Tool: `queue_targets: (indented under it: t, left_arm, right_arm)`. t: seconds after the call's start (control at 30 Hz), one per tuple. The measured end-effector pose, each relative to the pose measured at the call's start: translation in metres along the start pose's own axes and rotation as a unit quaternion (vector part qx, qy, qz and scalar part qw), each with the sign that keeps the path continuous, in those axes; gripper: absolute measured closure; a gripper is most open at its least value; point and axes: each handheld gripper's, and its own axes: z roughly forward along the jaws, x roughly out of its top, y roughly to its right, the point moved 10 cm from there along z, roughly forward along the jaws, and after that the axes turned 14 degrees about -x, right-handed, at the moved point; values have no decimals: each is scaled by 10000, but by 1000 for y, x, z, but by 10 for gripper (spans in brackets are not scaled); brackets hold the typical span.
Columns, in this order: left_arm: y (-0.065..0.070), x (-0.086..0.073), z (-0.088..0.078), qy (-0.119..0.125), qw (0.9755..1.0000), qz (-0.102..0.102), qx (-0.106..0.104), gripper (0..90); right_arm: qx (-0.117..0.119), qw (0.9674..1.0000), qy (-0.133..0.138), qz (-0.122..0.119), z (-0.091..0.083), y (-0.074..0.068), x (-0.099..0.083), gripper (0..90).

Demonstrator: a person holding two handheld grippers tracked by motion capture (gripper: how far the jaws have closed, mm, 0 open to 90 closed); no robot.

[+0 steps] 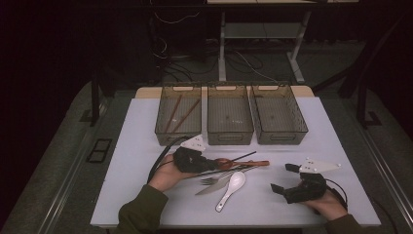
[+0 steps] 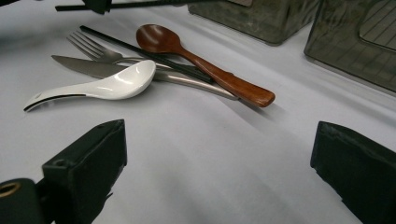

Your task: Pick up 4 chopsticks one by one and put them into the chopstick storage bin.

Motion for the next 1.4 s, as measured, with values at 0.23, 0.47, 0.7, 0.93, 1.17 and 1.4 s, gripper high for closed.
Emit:
queue_targets:
  t: [0.23, 0.47, 0.7, 0.93, 1.17, 1.4]
  left_arm:
    - [-1, 8, -15, 193, 9995, -62, 225, 847]
    - [-6, 12, -32, 344, 9982, -134, 466, 848]
    - [-14, 14, -52, 519, 9951, -257, 802, 847]
    - [-22, 13, -72, 678, 9909, -411, 1088, 847]
    - [-31, 9, -85, 792, 9857, -600, 1364, 848]
    - [-51, 8, -98, 823, 9780, -783, 1747, 848]
  right_arm:
    - [7, 10000, 1, 0, 0, 0, 0, 32]
    - [-3, 10000, -5, 0, 0, 1, 0, 32]
    - [0, 10000, -5, 3, 1, 1, 0, 32]
    - [-3, 10000, -12, 2, 1, 1, 0, 32]
    - [-5, 10000, -4, -3, 2, 1, 0, 32]
    - [-9, 10000, 1, 27, 1, 1, 1, 32]
